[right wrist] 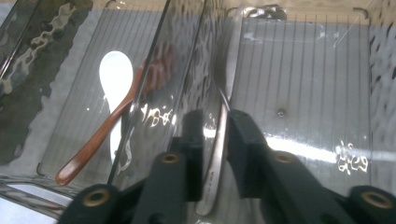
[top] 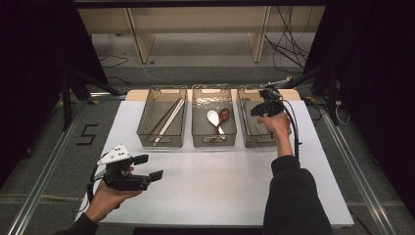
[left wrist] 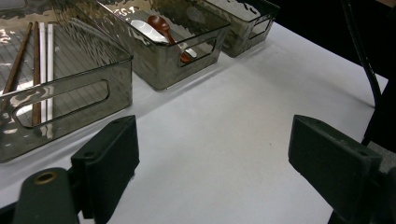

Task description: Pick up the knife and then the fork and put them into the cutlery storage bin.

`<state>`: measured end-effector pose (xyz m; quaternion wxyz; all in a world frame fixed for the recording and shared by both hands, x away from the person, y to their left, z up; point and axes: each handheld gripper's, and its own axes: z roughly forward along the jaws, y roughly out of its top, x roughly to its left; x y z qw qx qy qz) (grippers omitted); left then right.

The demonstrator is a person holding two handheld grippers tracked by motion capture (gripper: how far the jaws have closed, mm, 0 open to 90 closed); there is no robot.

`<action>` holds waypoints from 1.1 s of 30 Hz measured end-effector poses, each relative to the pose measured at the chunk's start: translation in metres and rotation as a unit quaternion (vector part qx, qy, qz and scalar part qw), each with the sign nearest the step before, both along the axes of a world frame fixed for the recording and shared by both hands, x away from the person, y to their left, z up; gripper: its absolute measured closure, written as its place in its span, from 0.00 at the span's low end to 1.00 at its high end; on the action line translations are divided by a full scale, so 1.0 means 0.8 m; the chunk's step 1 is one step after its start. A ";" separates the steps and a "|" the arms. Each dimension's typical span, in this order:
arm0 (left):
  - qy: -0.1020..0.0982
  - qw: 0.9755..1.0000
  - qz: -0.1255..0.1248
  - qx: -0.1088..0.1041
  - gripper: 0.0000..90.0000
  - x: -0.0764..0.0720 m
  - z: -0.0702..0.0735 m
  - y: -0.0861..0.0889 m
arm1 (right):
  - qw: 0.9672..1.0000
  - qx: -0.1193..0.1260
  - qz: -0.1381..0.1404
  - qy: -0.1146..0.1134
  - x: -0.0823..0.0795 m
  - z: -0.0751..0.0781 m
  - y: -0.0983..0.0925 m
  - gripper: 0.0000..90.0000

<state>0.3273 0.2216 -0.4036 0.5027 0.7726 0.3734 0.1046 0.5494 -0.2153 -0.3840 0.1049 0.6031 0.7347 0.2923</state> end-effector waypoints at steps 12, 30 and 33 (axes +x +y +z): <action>0.000 1.000 0.000 0.001 0.17 0.000 0.000 0.000 | 0.999 0.011 0.029 -0.022 -0.016 0.012 -0.001 0.66; 0.000 1.000 0.001 -0.002 0.17 0.000 -0.001 -0.001 | 0.991 0.022 0.110 -0.073 -0.088 0.023 0.008 0.50; 0.000 1.000 0.000 -0.002 0.17 0.000 -0.001 -0.001 | 0.989 0.025 0.121 -0.083 -0.102 0.024 0.012 0.49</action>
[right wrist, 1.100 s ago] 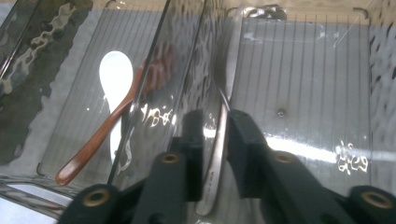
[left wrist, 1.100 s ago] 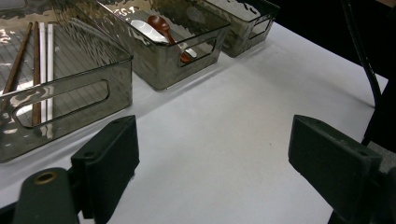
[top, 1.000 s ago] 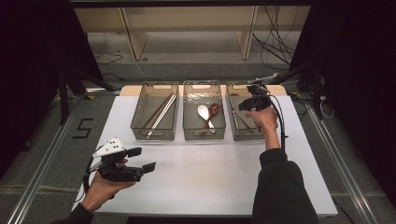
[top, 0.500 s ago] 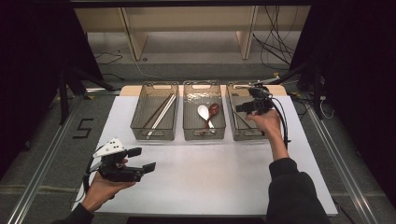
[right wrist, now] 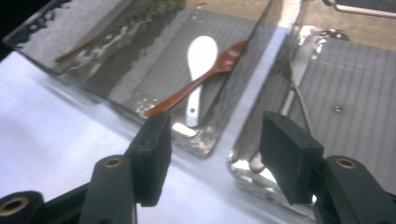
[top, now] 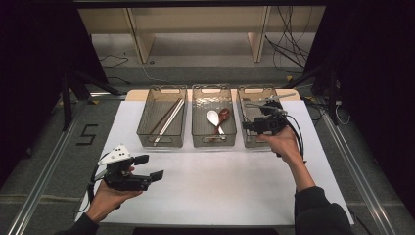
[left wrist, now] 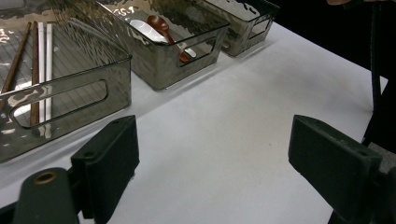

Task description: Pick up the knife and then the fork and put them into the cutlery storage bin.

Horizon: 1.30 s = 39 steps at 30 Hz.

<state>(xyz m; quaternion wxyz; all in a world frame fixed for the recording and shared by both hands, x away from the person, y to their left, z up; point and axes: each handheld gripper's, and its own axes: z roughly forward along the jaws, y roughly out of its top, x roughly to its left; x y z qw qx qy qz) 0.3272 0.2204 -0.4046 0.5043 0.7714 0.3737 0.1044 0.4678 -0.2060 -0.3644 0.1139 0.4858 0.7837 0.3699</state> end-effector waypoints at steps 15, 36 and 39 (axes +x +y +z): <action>0.003 1.000 0.000 0.000 0.17 0.001 -0.001 0.001 | 0.999 0.020 0.025 -0.043 -0.051 -0.005 0.012 0.42; 0.008 1.000 -0.011 -0.007 0.17 0.000 0.001 -0.002 | 0.993 0.055 0.064 -0.079 -0.115 -0.015 0.028 0.37; 0.009 1.000 -0.013 -0.006 0.17 -0.001 0.000 -0.002 | 0.993 0.057 0.065 -0.077 -0.123 -0.018 0.028 0.36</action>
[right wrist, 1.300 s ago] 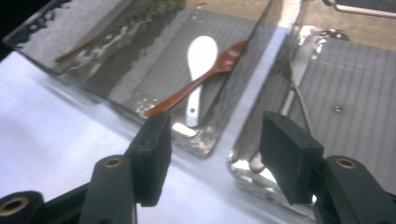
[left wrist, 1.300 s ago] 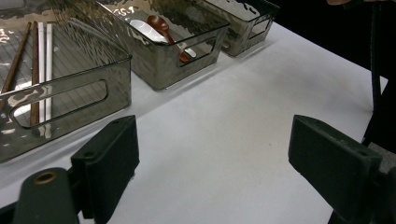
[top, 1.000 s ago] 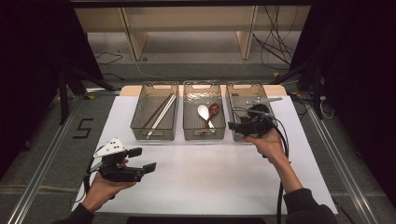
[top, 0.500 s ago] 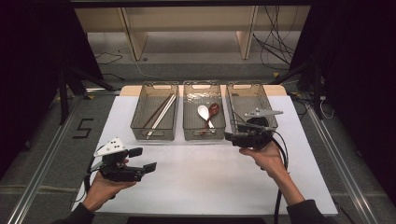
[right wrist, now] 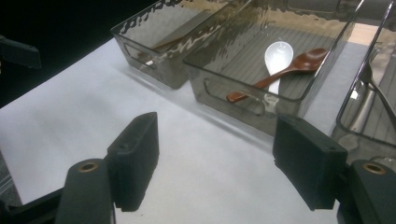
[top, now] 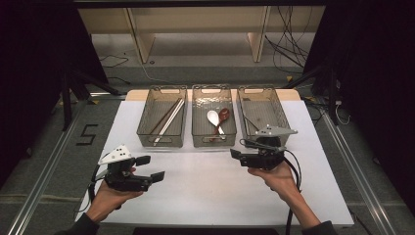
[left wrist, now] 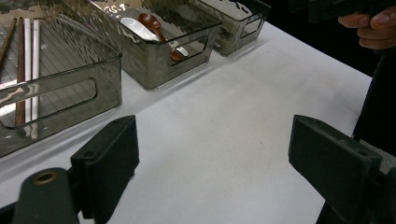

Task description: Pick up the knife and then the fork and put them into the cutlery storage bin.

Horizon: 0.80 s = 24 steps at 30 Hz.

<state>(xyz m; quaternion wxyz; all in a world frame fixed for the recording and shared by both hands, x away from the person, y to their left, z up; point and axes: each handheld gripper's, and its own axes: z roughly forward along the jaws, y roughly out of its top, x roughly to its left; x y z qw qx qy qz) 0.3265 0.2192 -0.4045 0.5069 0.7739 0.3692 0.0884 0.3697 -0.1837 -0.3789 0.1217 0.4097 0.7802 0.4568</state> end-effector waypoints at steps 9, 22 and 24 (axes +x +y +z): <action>0.002 1.000 0.001 -0.008 0.17 0.000 0.001 0.001 | 1.000 0.011 0.002 -0.014 -0.024 -0.007 -0.008 0.35; 0.008 1.000 -0.006 -0.016 0.17 0.000 0.001 0.001 | 0.999 0.025 -0.008 -0.041 -0.056 -0.021 -0.031 0.30; 0.008 1.000 -0.006 -0.017 0.17 -0.001 0.001 0.001 | 0.999 0.024 -0.010 -0.043 -0.059 -0.023 -0.033 0.30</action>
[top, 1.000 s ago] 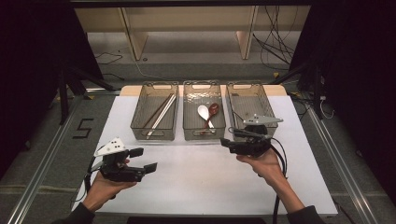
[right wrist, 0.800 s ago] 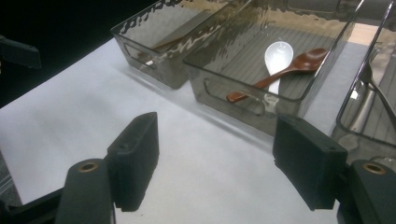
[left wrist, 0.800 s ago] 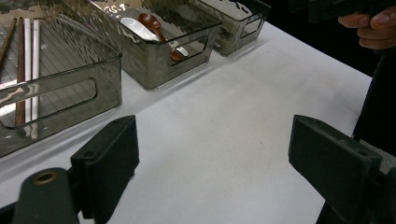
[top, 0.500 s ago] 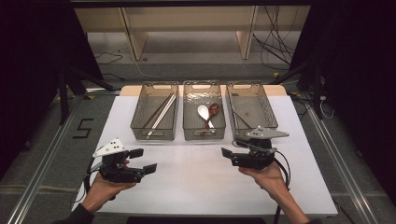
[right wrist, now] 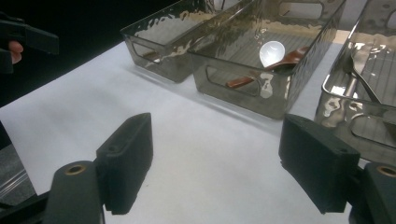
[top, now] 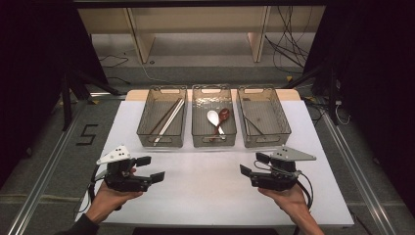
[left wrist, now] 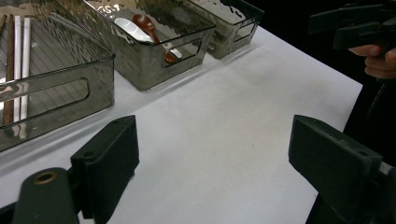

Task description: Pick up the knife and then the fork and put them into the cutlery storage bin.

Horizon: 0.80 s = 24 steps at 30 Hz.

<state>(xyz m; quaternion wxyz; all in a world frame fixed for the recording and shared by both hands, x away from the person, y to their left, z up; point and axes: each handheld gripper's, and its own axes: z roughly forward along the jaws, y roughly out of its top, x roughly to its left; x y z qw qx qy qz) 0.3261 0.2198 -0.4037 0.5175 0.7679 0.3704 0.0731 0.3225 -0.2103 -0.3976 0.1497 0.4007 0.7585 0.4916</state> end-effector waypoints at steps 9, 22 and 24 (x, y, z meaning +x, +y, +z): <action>-0.001 1.000 -0.003 -0.003 0.17 -0.001 0.000 -0.001 | 1.000 -0.006 -0.022 -0.003 -0.007 -0.007 -0.010 0.24; -0.002 1.000 -0.009 -0.004 0.17 -0.003 0.000 -0.002 | 0.999 -0.019 -0.031 -0.013 -0.018 -0.007 -0.023 0.23; -0.001 1.000 -0.008 -0.005 0.17 -0.003 0.000 -0.002 | 0.999 -0.020 -0.030 -0.013 -0.017 -0.007 -0.023 0.23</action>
